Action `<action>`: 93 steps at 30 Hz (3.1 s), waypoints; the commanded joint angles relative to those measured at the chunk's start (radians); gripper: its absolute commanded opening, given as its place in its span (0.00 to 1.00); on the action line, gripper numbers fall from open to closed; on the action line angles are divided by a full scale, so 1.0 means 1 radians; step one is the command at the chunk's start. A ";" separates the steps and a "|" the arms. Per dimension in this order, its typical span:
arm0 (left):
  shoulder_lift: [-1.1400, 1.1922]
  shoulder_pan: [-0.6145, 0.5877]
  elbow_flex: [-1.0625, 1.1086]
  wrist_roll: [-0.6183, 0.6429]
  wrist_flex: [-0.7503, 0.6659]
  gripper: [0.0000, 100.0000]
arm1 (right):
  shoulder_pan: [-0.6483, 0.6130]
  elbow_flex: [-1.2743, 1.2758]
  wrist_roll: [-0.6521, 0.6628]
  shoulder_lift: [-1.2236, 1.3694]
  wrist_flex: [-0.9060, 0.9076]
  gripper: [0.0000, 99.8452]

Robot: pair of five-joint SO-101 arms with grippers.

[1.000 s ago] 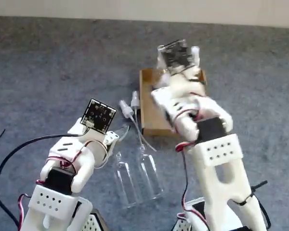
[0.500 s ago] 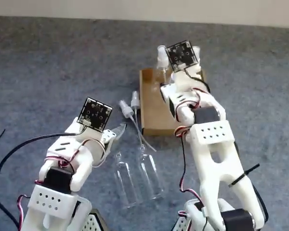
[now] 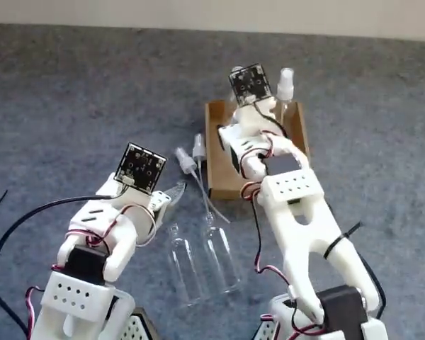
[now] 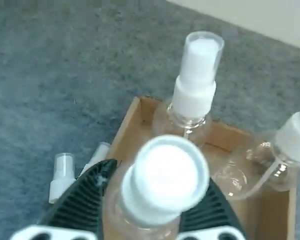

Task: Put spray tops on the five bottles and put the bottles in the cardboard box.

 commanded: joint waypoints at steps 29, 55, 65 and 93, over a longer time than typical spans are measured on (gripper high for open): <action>0.004 -0.012 -0.002 -0.008 -0.026 0.24 | -0.044 0.027 -0.012 0.061 -0.039 0.17; 0.004 -0.012 -0.002 -0.008 -0.026 0.24 | -0.045 0.016 -0.017 0.015 -0.035 0.28; 0.004 -0.013 -0.002 -0.008 -0.026 0.24 | -0.056 -0.073 -0.011 -0.325 0.506 0.28; 0.653 -0.489 -0.492 -0.078 0.058 0.23 | -0.444 0.294 -0.152 -0.114 0.618 0.28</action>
